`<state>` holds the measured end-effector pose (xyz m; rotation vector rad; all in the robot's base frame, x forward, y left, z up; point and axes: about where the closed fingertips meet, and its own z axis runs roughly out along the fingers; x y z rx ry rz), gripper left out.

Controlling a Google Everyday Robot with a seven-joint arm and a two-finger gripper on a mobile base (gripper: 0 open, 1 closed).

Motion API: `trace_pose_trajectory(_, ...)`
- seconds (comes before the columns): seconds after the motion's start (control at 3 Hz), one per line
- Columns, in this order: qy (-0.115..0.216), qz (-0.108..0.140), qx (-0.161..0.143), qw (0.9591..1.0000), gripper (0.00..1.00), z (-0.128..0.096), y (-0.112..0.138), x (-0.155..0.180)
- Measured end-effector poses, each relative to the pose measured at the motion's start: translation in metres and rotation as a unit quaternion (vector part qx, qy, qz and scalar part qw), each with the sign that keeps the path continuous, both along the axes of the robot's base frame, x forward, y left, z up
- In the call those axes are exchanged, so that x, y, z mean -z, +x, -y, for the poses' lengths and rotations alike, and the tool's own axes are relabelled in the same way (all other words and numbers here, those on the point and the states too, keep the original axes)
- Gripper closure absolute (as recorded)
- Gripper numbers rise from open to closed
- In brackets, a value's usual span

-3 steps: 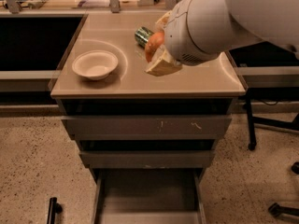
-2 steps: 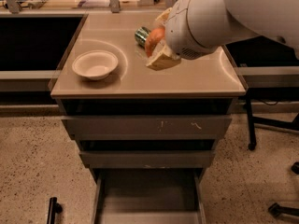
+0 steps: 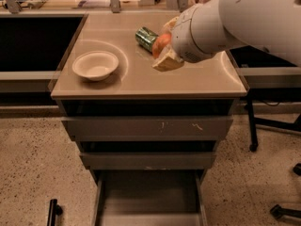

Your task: Pick orange from bottom drawer and place on counter

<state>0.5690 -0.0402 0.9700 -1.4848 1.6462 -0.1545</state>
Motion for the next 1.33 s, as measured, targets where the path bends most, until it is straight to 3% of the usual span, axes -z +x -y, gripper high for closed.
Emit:
trace_pose_trajectory(0.67, 0.011, -0.019, 0.017, 0.9996, 1.00, 0.004, 0.028, 0.031)
trace_pose_trajectory(1.33, 0.043, -0.045, 0.018, 0.9979, 1.00, -0.004, 0.057, 0.070)
